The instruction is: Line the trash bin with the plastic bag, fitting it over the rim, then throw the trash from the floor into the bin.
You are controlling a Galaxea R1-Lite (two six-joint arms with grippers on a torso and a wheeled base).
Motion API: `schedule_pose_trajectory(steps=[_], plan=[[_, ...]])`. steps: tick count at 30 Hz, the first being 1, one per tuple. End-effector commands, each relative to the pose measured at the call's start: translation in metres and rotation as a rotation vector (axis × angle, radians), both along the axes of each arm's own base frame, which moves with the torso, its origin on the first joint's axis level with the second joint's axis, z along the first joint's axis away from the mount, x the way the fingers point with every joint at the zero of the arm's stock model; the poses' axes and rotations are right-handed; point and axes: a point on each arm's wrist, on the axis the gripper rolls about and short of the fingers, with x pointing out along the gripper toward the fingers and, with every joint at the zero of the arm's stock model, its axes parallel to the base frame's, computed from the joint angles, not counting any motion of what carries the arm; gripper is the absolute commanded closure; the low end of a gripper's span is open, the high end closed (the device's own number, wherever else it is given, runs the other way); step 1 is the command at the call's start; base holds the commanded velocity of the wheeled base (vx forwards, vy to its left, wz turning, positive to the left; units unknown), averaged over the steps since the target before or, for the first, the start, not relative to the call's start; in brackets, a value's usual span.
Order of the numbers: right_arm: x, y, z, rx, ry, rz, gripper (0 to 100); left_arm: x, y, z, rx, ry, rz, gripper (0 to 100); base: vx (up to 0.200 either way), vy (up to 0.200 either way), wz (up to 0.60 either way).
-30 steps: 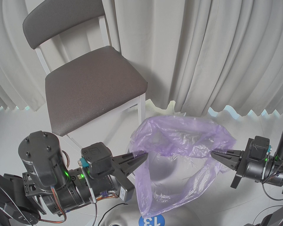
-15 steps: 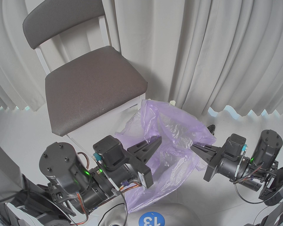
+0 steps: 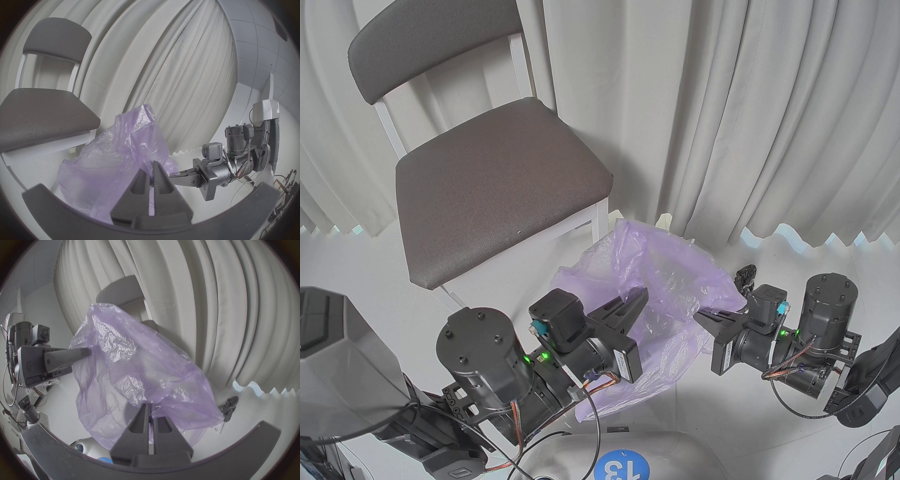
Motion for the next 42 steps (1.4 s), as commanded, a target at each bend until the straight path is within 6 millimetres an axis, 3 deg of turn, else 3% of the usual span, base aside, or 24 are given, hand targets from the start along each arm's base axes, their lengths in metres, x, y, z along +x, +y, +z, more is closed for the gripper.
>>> schedule_pose_trajectory(steps=[1,7,16,23,32,42], plan=[[0.010,0.001,0.004,0.031,0.007,-0.034,100,0.017,-0.001,-0.013,0.009,0.033,0.037,100,0.000,0.000,0.00],[0.024,-0.001,-0.010,0.011,0.047,-0.071,100,0.031,-0.003,-0.027,0.010,0.073,0.054,100,0.000,0.000,0.00],[0.022,-0.005,-0.018,-0.044,0.123,-0.075,100,0.039,-0.005,-0.039,0.027,0.098,0.065,100,0.000,0.000,0.00],[0.019,-0.007,-0.023,-0.078,0.160,-0.066,100,0.052,-0.007,-0.056,-0.001,0.170,0.029,100,0.000,0.000,0.00],[0.010,-0.013,-0.026,-0.154,0.179,-0.048,100,0.078,-0.022,-0.102,-0.041,0.289,0.026,100,0.000,0.000,0.00],[-0.003,-0.022,-0.018,-0.195,0.132,-0.023,100,0.089,-0.025,-0.113,-0.137,0.359,0.005,100,0.000,0.000,0.00]])
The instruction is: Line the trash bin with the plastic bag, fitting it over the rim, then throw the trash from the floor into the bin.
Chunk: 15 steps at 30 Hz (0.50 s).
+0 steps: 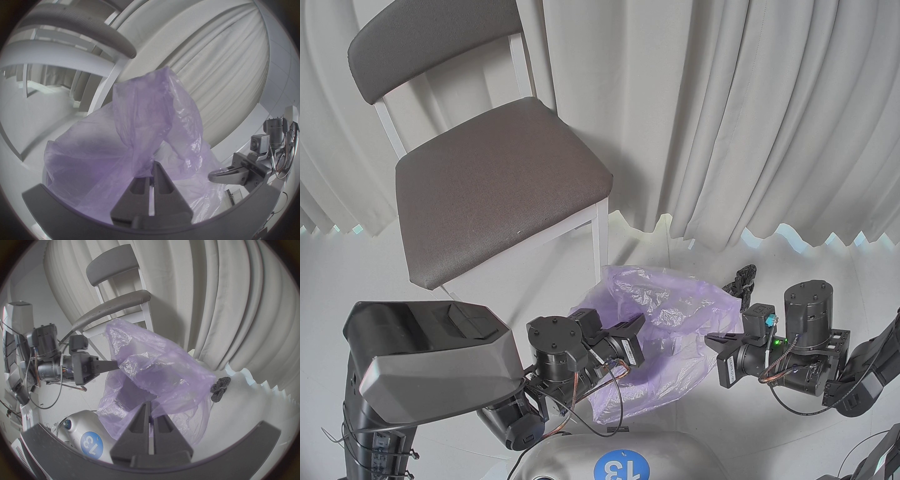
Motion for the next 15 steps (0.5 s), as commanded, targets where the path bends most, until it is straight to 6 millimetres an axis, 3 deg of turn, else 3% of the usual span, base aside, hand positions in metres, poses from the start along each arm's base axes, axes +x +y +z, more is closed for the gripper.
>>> schedule_pose_trajectory(steps=[1,15], plan=[[-0.009,-0.006,0.008,-0.002,-0.030,0.013,100,0.003,-0.001,-0.015,-0.011,0.021,-0.008,100,0.000,0.000,0.00],[-0.015,-0.007,0.010,-0.019,-0.048,0.053,100,0.030,0.017,-0.032,-0.027,0.033,0.047,100,0.000,0.000,0.00]])
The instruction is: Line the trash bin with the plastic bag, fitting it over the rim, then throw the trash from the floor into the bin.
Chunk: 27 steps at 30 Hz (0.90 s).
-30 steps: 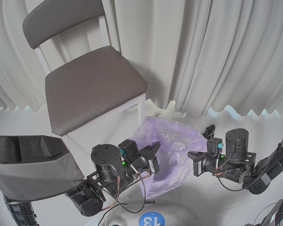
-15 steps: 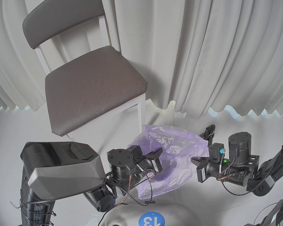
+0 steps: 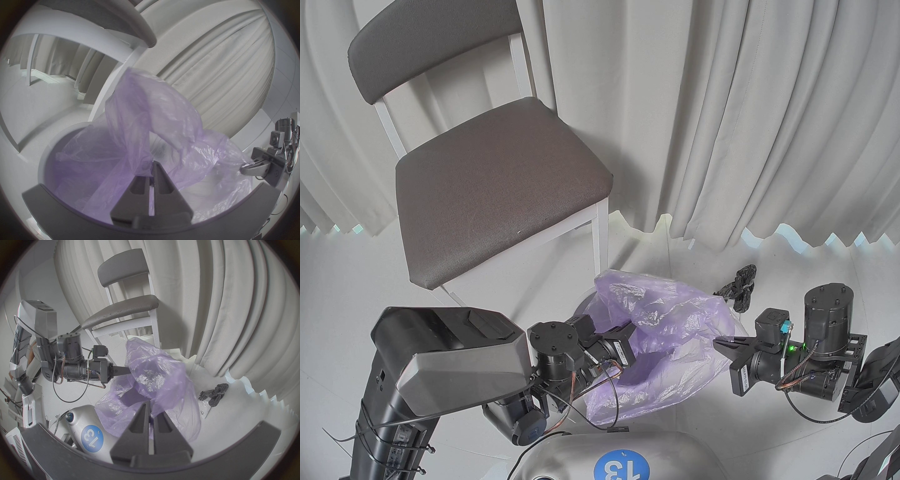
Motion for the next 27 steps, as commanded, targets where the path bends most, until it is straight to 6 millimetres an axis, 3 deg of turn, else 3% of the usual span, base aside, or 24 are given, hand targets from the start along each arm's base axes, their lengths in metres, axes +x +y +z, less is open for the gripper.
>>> schedule_pose_trajectory(steps=[1,9,17,27], plan=[[0.002,0.002,0.001,0.009,-0.002,-0.004,100,0.010,0.011,0.000,-0.007,-0.014,0.027,100,0.000,0.000,0.00],[0.011,0.004,0.003,0.024,-0.019,-0.028,100,0.011,0.042,0.030,0.007,-0.069,0.014,100,0.000,0.000,0.00],[0.028,0.013,0.001,0.086,-0.014,-0.068,100,0.015,0.084,0.027,0.261,-0.156,0.030,100,0.000,0.000,0.00],[0.067,0.052,-0.005,0.306,-0.090,-0.194,100,0.020,0.116,0.051,0.352,-0.122,0.095,100,0.000,0.000,0.00]])
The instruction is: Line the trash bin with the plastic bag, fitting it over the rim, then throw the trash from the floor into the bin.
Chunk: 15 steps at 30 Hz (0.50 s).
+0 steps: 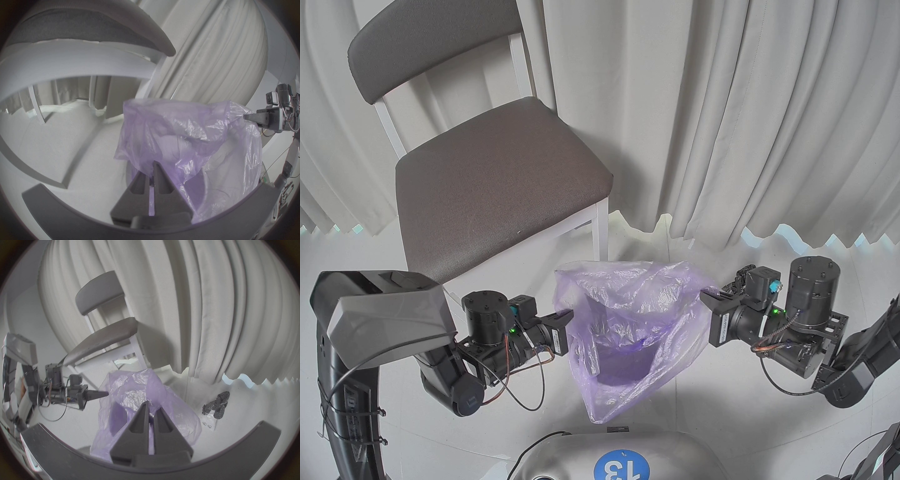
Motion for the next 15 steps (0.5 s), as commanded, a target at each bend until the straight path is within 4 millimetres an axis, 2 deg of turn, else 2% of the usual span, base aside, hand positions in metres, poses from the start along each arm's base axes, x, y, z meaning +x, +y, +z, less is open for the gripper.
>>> schedule_pose_trajectory(steps=[1,4,5,7,15], plan=[[0.020,0.027,-0.022,0.039,0.026,-0.023,100,0.002,0.018,0.022,0.008,-0.050,0.040,100,0.000,0.000,0.00],[0.020,0.027,-0.022,0.039,0.026,-0.023,100,0.002,0.018,0.022,0.008,-0.050,0.040,100,0.000,0.000,0.00],[0.031,0.040,-0.033,0.067,0.047,-0.056,100,0.003,0.022,0.025,0.007,-0.055,0.051,100,0.000,0.000,0.00],[0.033,0.041,-0.036,0.069,0.054,-0.060,100,0.002,0.022,0.028,0.005,-0.061,0.052,100,0.000,0.000,0.00],[0.034,0.052,-0.026,0.203,0.007,-0.042,100,0.003,0.029,0.038,-0.005,-0.086,0.068,100,0.000,0.000,0.00]])
